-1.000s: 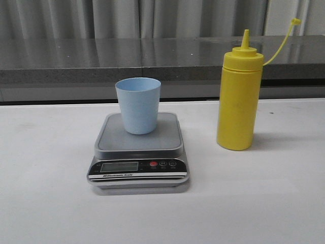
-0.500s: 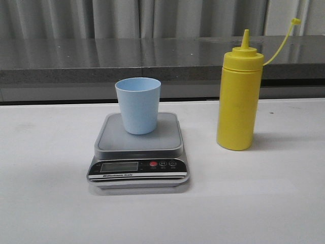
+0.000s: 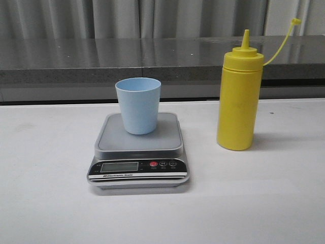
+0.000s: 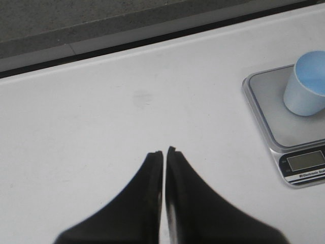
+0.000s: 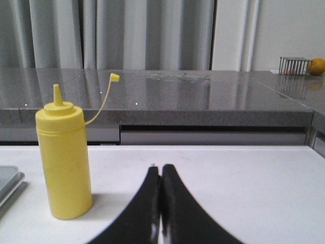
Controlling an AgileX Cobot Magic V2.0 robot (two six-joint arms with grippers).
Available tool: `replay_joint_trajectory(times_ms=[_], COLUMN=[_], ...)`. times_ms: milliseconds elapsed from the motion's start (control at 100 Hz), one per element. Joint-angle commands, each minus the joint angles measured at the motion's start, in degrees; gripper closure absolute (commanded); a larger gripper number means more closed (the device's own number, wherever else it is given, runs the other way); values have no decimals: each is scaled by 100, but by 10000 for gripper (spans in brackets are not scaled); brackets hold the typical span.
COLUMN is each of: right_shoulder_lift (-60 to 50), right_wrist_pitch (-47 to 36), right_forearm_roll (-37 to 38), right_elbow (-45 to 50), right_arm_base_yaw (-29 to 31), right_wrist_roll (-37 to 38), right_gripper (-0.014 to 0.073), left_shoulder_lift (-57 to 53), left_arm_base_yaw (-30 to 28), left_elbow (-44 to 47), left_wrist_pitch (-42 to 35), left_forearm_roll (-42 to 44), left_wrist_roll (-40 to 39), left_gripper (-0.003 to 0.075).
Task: Pour seasoning into cup on scale with both arms
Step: 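Raise the left gripper away from the cup and hold still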
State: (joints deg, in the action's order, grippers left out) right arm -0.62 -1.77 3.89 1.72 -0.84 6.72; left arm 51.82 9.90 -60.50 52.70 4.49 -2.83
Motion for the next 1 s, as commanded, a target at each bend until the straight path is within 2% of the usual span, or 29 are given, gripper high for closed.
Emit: replay_joint_trajectory(times_ms=[0, 220, 440, 810, 900, 960, 990], right_shoulder_lift=[-76, -57, 340, 2029, 2445, 2693, 2831], right_wrist_pitch=[-83, 412, 1548, 2250, 2195, 2146, 2074], right_forearm_roll=[50, 61, 56, 62, 58, 28, 3], right_elbow=[-219, -638, -1400, -2597, -2780, -2870, -2909], right_arm_base_yaw=[28, 28, 28, 21, -30, -120, -201], right_wrist_roll=[6, 6, 0, -30, -146, -169, -169], right_gripper=[654, 654, 654, 647, 580, 468, 375], left_shoulder_lift=[-569, -1861, -2942, -3413, -3413, -3413, -3413], left_arm_base_yaw=[-122, -315, -313, -313, -313, -313, -313], left_elbow=[309, 1303, 1769, 1867, 1867, 1867, 1867], left_wrist_pitch=[-491, -567, -597, -512, -512, -512, -512], left_forearm_roll=[30, 13, 51, 50, 50, 50, 50], left_wrist_roll=[-81, -239, -239, -239, -239, -239, -239], left_gripper=[710, 710, 710, 710, 710, 710, 710])
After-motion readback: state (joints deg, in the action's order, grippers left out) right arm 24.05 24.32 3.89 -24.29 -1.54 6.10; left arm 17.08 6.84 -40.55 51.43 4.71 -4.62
